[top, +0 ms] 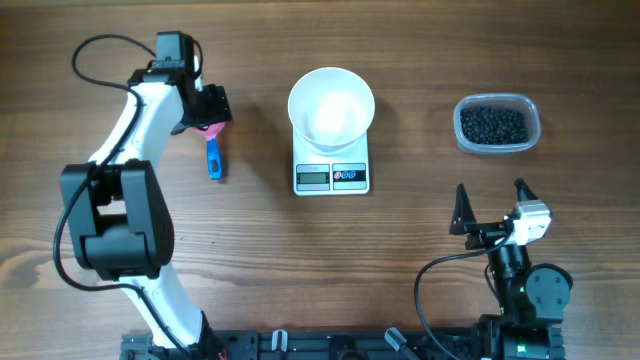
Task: Scoop item into bowl and weigh 150g on scale
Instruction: 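Lift the scoop with the left gripper and hand it to the right gripper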
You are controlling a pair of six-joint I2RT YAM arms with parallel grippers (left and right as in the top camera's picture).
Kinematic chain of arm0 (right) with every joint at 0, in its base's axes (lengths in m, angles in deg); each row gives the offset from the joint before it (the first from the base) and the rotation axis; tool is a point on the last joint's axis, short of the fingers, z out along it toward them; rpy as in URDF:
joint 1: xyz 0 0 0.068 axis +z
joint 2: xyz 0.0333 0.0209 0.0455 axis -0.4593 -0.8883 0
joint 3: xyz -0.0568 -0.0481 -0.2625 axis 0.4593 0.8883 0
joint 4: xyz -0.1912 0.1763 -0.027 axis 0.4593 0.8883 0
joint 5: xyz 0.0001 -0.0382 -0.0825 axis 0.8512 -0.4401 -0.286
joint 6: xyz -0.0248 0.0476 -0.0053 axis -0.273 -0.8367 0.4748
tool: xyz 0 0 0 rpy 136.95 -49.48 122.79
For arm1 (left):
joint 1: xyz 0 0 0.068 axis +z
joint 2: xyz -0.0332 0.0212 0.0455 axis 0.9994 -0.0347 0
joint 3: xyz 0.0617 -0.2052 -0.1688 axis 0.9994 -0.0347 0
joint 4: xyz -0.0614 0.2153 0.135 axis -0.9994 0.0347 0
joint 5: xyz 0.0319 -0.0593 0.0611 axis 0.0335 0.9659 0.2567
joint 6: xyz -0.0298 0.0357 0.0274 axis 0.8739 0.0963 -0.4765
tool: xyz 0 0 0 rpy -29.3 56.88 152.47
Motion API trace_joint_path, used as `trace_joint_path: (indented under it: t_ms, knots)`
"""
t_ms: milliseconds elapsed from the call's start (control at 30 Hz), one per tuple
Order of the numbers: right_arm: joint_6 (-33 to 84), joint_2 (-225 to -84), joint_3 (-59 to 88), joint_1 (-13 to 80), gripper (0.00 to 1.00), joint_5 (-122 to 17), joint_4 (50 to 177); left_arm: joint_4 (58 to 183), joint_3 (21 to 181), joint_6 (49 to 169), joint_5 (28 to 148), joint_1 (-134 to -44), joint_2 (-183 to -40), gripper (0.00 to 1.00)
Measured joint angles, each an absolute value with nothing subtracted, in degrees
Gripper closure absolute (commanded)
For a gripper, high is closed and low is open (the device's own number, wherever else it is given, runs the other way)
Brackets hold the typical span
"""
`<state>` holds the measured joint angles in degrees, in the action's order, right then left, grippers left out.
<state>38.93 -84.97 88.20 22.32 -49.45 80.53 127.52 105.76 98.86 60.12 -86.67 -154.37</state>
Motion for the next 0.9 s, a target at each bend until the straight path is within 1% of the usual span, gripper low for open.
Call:
trace_joint_path:
  t_ms: [133,233,300,367,467,567,700,767,900]
  knots:
    - [38.93,-84.97,88.20,22.32,0.00,-49.78,80.33,127.49,105.76,99.51,62.31,-85.16,-154.37,0.23]
    - [39.13,-84.97,88.20,22.32,0.00,-50.98,75.69,126.86,105.76,100.58,67.38,-83.72,-154.37,0.26]
    - [39.15,-84.97,88.18,22.32,0.00,-51.42,71.85,126.49,106.00,101.46,73.09,-81.93,-154.37,0.27]
    - [39.13,-85.00,87.91,22.32,0.00,-51.26,71.56,125.88,106.97,102.59,79.77,-79.83,-154.37,0.29]
    - [39.08,-86.72,84.92,22.32,0.00,-49.82,72.39,122.44,108.47,104.58,92.14,-76.13,-154.37,0.28]
    - [38.82,-92.54,77.51,22.32,0.00,-48.03,74.12,117.68,108.80,107.67,104.82,-72.97,-154.37,0.27]
    - [37.86,-105.43,62.36,22.32,0.00,-41.16,79.41,109.66,109.02,112.45,119.66,-71.50,-154.34,0.27]
    - [35.92,-115.64,50.60,22.32,0.00,-34.93,87.06,104.17,109.11,115.45,126.31,-71.52,-154.30,0.27]
    - [33.75,-134.35,28.03,22.32,0.00,-23.24,107.04,90.58,109.19,123.93,133.72,-71.78,-154.28,0.26]
